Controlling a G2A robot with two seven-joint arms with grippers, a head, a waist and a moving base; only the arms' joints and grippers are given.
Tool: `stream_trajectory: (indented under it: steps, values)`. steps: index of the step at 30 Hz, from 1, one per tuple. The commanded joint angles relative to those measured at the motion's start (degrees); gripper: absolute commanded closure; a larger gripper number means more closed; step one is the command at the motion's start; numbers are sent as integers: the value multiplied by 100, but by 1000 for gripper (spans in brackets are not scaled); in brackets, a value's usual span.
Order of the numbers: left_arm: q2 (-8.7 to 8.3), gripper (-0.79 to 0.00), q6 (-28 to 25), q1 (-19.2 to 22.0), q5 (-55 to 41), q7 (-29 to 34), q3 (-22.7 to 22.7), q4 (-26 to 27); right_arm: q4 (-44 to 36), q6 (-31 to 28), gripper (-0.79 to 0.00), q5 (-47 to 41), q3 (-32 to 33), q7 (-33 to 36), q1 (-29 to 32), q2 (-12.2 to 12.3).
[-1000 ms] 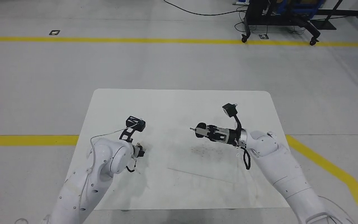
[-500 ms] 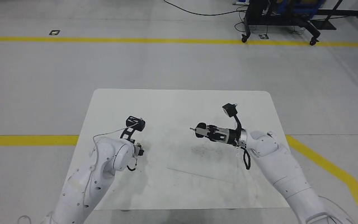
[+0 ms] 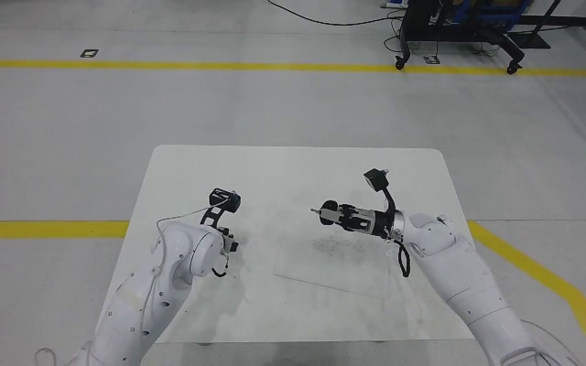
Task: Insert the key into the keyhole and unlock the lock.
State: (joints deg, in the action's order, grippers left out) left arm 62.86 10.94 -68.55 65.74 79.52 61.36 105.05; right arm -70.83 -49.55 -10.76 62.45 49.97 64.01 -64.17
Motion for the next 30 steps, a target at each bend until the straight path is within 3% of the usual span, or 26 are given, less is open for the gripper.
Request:
stream_trajectory:
  steps: [1,11,14,17,22,30]
  values:
    - [3,0,-41,18,76,80,-23,4,0,0,0,0,0,0,0,0]
    - [34,0,-122,39,-2,132,25,91,0,0,0,0,0,0,0,0]
    - [53,0,-198,-20,-644,-405,264,198,0,0,0,0,0,0,0,0]
    - [54,0,-417,-189,-1551,-1343,755,262,0,0,0,0,0,0,0,0]
    - [63,0,-1447,-352,-2859,-2434,1138,237,0,0,0,0,0,0,0,0]
    - [56,0,-1616,-287,-2746,-2507,1122,217,0,0,0,0,0,0,0,0]
